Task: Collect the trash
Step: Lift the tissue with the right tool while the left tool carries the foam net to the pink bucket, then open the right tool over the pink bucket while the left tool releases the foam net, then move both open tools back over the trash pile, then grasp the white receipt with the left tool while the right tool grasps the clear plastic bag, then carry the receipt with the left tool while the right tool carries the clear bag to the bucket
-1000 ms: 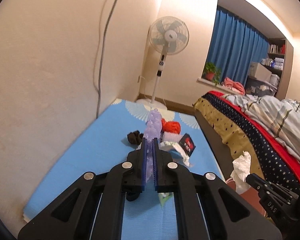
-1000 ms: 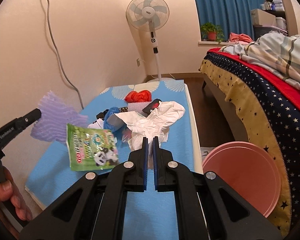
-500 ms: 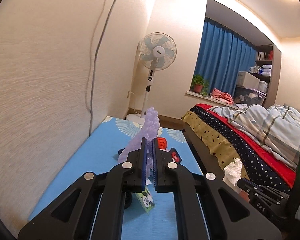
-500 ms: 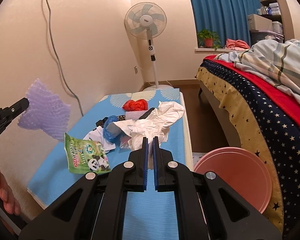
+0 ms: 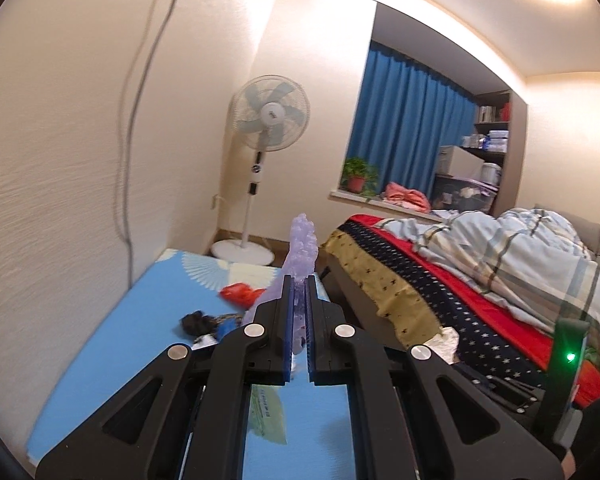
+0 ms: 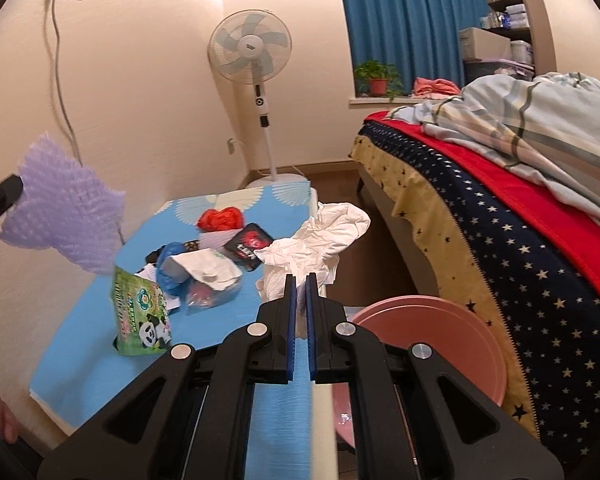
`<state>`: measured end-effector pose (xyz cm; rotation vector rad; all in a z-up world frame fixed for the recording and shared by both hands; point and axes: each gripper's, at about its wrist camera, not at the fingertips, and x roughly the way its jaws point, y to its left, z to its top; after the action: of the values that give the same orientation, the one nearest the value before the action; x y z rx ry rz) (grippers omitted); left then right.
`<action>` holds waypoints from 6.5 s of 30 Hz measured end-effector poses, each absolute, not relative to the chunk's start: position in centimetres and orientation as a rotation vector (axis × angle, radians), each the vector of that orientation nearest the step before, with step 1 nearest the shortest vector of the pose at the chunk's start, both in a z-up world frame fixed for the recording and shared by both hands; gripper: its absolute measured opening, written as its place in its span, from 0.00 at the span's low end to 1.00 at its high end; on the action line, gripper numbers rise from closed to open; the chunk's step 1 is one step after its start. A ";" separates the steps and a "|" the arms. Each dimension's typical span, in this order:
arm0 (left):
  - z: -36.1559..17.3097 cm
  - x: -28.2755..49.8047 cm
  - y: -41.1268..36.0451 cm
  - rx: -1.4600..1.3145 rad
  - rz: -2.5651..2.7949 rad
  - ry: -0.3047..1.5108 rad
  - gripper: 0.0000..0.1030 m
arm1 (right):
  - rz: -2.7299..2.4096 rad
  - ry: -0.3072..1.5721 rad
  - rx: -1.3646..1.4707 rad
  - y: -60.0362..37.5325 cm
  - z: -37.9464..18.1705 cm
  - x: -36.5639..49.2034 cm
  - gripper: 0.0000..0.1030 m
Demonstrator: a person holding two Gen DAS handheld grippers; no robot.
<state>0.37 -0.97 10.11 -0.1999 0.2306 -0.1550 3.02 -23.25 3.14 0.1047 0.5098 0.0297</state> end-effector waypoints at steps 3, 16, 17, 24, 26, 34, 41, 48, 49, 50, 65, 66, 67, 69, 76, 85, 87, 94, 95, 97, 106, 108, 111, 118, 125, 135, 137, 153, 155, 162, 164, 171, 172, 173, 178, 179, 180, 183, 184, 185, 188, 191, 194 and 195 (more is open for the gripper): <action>10.0 0.9 -2.2 -0.198 -0.185 0.234 0.05 | 0.009 0.511 0.109 -24.0 3.1 2.9 0.05; 7.3 3.6 -6.8 -0.217 -0.308 0.318 0.05 | -0.117 0.532 0.165 -28.1 2.8 3.2 0.05; 6.9 3.9 -7.4 -0.214 -0.321 0.329 0.05 | -0.131 0.537 0.171 -28.5 2.6 3.3 0.05; 3.5 5.8 -11.9 -0.189 -0.411 0.418 0.05 | -0.228 0.576 0.190 -30.8 0.7 3.7 0.05; 2.7 6.2 -12.9 -0.185 -0.428 0.440 0.05 | -0.251 0.586 0.192 -31.3 0.2 3.8 0.05; -0.3 7.5 -16.0 -0.160 -0.482 0.528 0.05 | -0.312 0.625 0.193 -32.7 -1.5 4.3 0.06; -1.6 8.1 -17.0 -0.159 -0.497 0.569 0.05 | -0.337 0.638 0.186 -33.1 -2.0 4.4 0.06; -2.1 8.2 -17.8 -0.157 -0.520 0.598 0.06 | -0.354 0.635 0.190 -33.5 -1.9 4.3 0.07; -2.2 8.2 -17.8 -0.157 -0.519 0.600 0.07 | -0.363 0.635 0.194 -33.6 -1.9 4.3 0.07; -2.3 8.2 -17.8 -0.159 -0.518 0.602 0.09 | -0.371 0.634 0.199 -33.8 -1.9 4.2 0.13; -1.6 8.0 -15.9 -0.187 -0.485 0.588 0.23 | -0.365 0.584 0.208 -33.1 -0.7 3.6 0.36; -1.5 7.9 -15.7 -0.187 -0.482 0.585 0.23 | -0.358 0.580 0.203 -32.8 -0.6 3.6 0.36; -1.4 7.8 -15.4 -0.187 -0.475 0.581 0.23 | -0.351 0.574 0.199 -32.5 -0.5 3.6 0.36; -1.2 7.7 -14.8 -0.189 -0.463 0.576 0.23 | -0.329 0.562 0.191 -31.9 -0.2 3.6 0.36; -0.7 7.3 -11.0 -0.209 -0.375 0.553 0.23 | -0.260 0.541 0.187 -29.7 0.2 3.8 0.36; -1.0 7.6 -4.8 -0.263 -0.176 0.534 0.23 | -0.101 0.511 0.160 -24.9 0.4 5.5 0.33; -1.2 7.6 -3.5 -0.267 -0.126 0.531 0.23 | -0.057 0.510 0.148 -23.5 0.3 6.0 0.29; -1.9 8.0 0.5 -0.304 0.027 0.523 0.23 | 0.057 0.515 0.126 -19.8 -0.4 7.9 0.28; -2.1 8.1 0.9 -0.306 0.041 0.526 0.23 | 0.072 0.524 0.130 -19.4 -0.7 8.4 0.27; -2.5 8.4 1.7 -0.316 0.072 0.534 0.23 | 0.100 0.542 0.140 -18.7 -1.2 9.2 0.27; -4.6 10.0 4.7 -0.381 0.174 0.569 0.23 | 0.185 0.622 0.187 -15.8 -3.8 13.2 0.27; -4.8 10.3 4.8 -0.388 0.184 0.574 0.23 | 0.193 0.638 0.201 -15.4 -4.3 14.1 0.27; -5.1 10.8 5.1 -0.393 0.198 0.580 0.23 | 0.192 0.665 0.222 -15.1 -5.2 15.6 0.27; -6.4 12.2 6.6 -0.448 0.224 0.610 0.34 | 0.168 0.724 0.279 -15.3 -6.8 18.4 0.28; -6.9 13.2 6.9 -0.469 0.213 0.620 0.33 | 0.178 0.765 0.319 -15.3 -8.0 20.1 0.29; -7.1 14.2 6.3 -0.474 0.170 0.631 0.32 | 0.205 0.793 0.345 -15.3 -8.9 20.8 0.12; -7.1 14.3 6.2 -0.475 0.161 0.634 0.22 | 0.213 0.790 0.341 -15.2 -8.9 20.8 0.08; -2.6 12.1 5.1 -0.423 0.093 0.548 0.00 | 0.299 0.644 0.236 -14.5 -2.3 17.3 0.00; -1.8 11.3 5.1 -0.419 0.085 0.531 0.00 | 0.304 0.628 0.218 -14.5 -1.4 16.5 0.00; 0.3 8.9 4.9 -0.390 0.062 0.503 0.00 | 0.294 0.588 0.161 -15.1 1.3 13.9 0.00; 0.6 8.4 4.7 -0.375 0.057 0.502 0.00 | 0.283 0.580 0.142 -15.5 2.0 13.0 0.00; 1.5 6.5 3.2 -0.325 0.021 0.500 0.00 | 0.250 0.551 0.092 -17.1 4.2 9.6 0.00; 1.6 6.3 3.1 -0.322 0.017 0.499 0.00 | 0.245 0.549 0.089 -17.4 4.5 9.2 0.00; 1.7 6.0 2.9 -0.318 0.011 0.498 0.00 | 0.238 0.546 0.085 -17.7 4.7 8.6 0.00; 2.2 4.8 1.8 -0.296 -0.019 0.490 0.00 | 0.198 0.539 0.055 -18.9 5.6 6.7 0.00; 2.3 4.7 1.5 -0.293 -0.026 0.489 0.00 | 0.186 0.539 0.048 -19.2 5.8 6.3 0.00; 2.4 4.5 1.3 -0.290 -0.032 0.489 0.00 | 0.175 0.540 0.044 -19.4 5.8 6.0 0.00; 2.4 4.2 0.5 -0.280 -0.051 0.491 0.00 | 0.149 0.536 0.037 -20.2 6.0 5.2 0.00; 2.4 4.0 0.2 -0.276 -0.060 0.491 0.00 | 0.142 0.533 0.035 -20.4 6.0 4.8 0.00; 2.4 3.9 -0.1 -0.272 -0.066 0.492 0.00 | 0.134 0.530 0.031 -20.6 6.0 4.5 0.00; 2.5 3.6 -1.0 -0.261 -0.091 0.490 0.00 | 0.111 0.524 0.022 -21.0 6.0 4.0 0.00; 2.5 3.5 -1.9 -0.254 -0.111 0.488 0.00 | 0.085 0.519 0.017 -21.5 5.8 3.5 0.00; 2.5 3.4 -2.8 -0.245 -0.130 0.490 0.00 | 0.061 0.518 0.015 -22.0 5.6 3.3 0.00; 2.4 3.4 -3.1 -0.239 -0.139 0.491 0.00 | 0.051 0.517 0.015 -22.2 5.5 3.2 0.00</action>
<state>3.41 -3.14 2.43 -0.2395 0.4911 -0.1388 3.20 -22.24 5.45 0.0147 0.5174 0.0512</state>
